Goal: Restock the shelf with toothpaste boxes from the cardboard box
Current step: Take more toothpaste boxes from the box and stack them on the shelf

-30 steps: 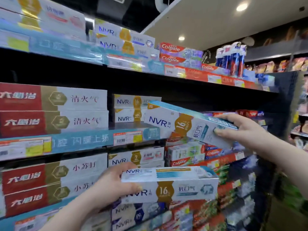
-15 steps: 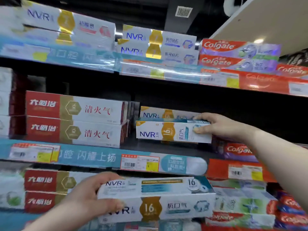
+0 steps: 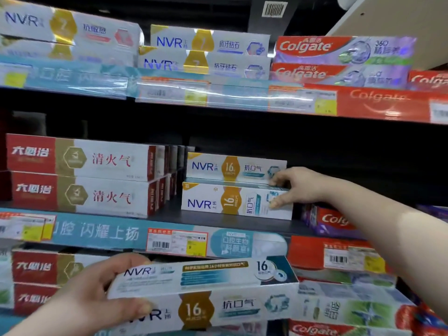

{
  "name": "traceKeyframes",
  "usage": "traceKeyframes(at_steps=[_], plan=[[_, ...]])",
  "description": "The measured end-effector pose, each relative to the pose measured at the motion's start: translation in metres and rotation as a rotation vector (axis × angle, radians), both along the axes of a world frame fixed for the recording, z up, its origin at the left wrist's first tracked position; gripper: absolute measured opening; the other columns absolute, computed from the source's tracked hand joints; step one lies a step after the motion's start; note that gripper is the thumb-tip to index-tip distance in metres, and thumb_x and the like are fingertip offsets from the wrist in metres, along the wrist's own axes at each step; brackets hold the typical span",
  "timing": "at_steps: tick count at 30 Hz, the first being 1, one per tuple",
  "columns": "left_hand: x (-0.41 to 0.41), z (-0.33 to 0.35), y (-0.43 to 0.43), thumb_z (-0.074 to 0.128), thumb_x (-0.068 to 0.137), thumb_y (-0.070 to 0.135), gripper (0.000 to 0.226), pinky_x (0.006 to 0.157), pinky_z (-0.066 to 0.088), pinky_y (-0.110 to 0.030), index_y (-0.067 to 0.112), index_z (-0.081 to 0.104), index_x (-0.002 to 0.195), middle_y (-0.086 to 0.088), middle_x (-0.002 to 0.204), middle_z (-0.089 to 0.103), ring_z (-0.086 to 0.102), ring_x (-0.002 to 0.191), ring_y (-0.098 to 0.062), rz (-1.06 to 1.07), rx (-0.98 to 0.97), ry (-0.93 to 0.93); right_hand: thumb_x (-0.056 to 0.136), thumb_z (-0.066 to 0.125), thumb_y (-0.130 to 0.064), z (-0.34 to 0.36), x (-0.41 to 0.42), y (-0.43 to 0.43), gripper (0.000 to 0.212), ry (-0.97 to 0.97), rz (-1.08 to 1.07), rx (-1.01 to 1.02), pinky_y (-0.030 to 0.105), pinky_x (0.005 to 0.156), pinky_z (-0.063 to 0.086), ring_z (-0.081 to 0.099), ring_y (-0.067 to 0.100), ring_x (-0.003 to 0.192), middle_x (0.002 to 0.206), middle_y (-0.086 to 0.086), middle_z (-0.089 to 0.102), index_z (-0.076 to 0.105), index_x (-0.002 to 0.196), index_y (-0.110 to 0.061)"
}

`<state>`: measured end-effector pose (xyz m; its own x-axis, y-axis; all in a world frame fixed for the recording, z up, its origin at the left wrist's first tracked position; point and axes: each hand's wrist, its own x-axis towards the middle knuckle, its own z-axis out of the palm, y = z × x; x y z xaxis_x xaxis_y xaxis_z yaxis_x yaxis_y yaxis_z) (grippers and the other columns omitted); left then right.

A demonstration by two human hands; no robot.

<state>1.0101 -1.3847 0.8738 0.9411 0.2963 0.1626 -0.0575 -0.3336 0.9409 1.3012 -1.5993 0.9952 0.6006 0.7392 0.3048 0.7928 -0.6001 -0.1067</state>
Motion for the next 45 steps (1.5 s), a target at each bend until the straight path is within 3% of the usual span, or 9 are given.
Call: traceKeyframes(at_steps=[6, 11, 15, 17, 23, 30, 34, 39, 45], plan=[[0.002, 0.007, -0.001, 0.090, 0.001, 0.045, 0.096, 0.053, 0.052, -0.015, 0.015, 0.070, 0.090, -0.009, 0.082, 0.076, 0.072, 0.068, -0.018, 0.044, 0.059, -0.039, 0.064, 0.078, -0.043, -0.004, -0.002, -0.005, 0.066, -0.089, -0.040, 0.011, 0.027, 0.094, 0.041, 0.052, 0.018, 0.111, 0.125, 0.002, 0.055, 0.056, 0.122, -0.021], [0.003, 0.025, -0.006, 0.087, -0.005, 0.048, 0.082, 0.049, 0.054, -0.018, 0.034, 0.073, 0.075, -0.001, 0.078, 0.077, 0.072, 0.065, -0.016, 0.085, 0.015, -0.113, 0.062, 0.077, -0.047, 0.003, -0.007, -0.014, 0.064, -0.096, -0.037, 0.128, 0.027, 0.091, 0.044, 0.054, 0.012, 0.099, 0.107, -0.005, 0.056, 0.059, 0.116, -0.019], [0.017, 0.070, -0.016, 0.088, 0.026, 0.049, 0.069, 0.051, 0.055, -0.018, 0.034, 0.065, 0.089, 0.012, 0.079, 0.075, 0.071, 0.068, -0.012, 0.048, 0.093, -0.167, 0.074, 0.070, -0.039, 0.021, -0.012, -0.050, 0.037, -0.113, -0.071, 0.387, 0.021, 0.079, 0.039, 0.057, 0.015, 0.086, 0.092, 0.001, 0.064, 0.068, 0.099, -0.011], [0.035, 0.095, -0.019, 0.088, 0.028, 0.051, 0.072, 0.050, 0.052, -0.014, 0.032, 0.062, 0.092, 0.012, 0.079, 0.075, 0.071, 0.067, -0.010, 0.047, 0.129, -0.193, 0.078, 0.067, -0.035, 0.022, -0.012, -0.069, 0.032, -0.141, -0.117, 0.425, 0.023, 0.077, 0.038, 0.058, 0.018, 0.084, 0.090, 0.005, 0.065, 0.068, 0.095, -0.008], [0.109, 0.139, -0.015, 0.073, 0.072, 0.021, 0.038, 0.061, 0.056, -0.033, 0.015, 0.060, 0.107, -0.008, 0.084, 0.072, 0.068, 0.071, -0.018, 0.105, 0.176, -0.179, 0.077, 0.069, -0.034, 0.010, -0.013, -0.110, 0.021, -0.124, -0.210, 0.413, 0.026, 0.078, 0.040, 0.060, 0.020, 0.085, 0.088, 0.004, 0.066, 0.064, 0.087, -0.016], [0.148, 0.145, 0.002, 0.072, 0.074, 0.017, 0.043, 0.069, 0.054, -0.038, 0.014, 0.055, 0.113, -0.014, 0.087, 0.071, 0.066, 0.076, -0.024, 0.138, 0.147, -0.040, 0.077, 0.068, -0.037, 0.007, -0.012, -0.120, 0.022, -0.118, -0.240, 0.382, 0.024, 0.077, 0.041, 0.060, 0.016, 0.084, 0.087, 0.000, 0.064, 0.065, 0.089, -0.019], [0.157, 0.138, 0.006, 0.073, 0.074, 0.013, 0.049, 0.053, 0.049, -0.031, 0.015, 0.053, 0.119, -0.014, 0.098, 0.067, 0.063, 0.070, -0.020, 0.262, 0.098, -0.117, 0.078, 0.066, -0.038, 0.007, -0.012, -0.105, 0.030, -0.081, -0.208, 0.374, 0.023, 0.077, 0.042, 0.059, 0.013, 0.083, 0.086, -0.004, 0.062, 0.066, 0.098, -0.016], [0.158, 0.121, -0.002, 0.071, 0.076, 0.023, 0.055, 0.068, 0.050, -0.030, 0.017, 0.048, 0.125, -0.011, 0.121, 0.055, 0.060, 0.093, -0.025, 0.489, 0.282, -0.228, 0.082, 0.061, -0.042, 0.008, -0.018, -0.064, 0.045, -0.022, -0.146, 0.249, 0.026, 0.089, 0.045, 0.060, 0.015, 0.096, 0.103, 0.000, 0.065, 0.061, 0.117, -0.015], [0.145, 0.100, -0.004, 0.068, 0.080, 0.021, 0.025, 0.063, 0.053, -0.033, 0.012, 0.053, 0.099, -0.009, 0.099, 0.064, 0.064, 0.081, -0.023, 0.434, 0.258, -0.055, 0.081, 0.060, -0.048, 0.003, -0.013, -0.028, 0.037, 0.092, -0.170, 0.187, 0.032, 0.080, 0.051, 0.063, 0.015, 0.086, 0.092, -0.001, 0.071, 0.071, 0.097, -0.017]])
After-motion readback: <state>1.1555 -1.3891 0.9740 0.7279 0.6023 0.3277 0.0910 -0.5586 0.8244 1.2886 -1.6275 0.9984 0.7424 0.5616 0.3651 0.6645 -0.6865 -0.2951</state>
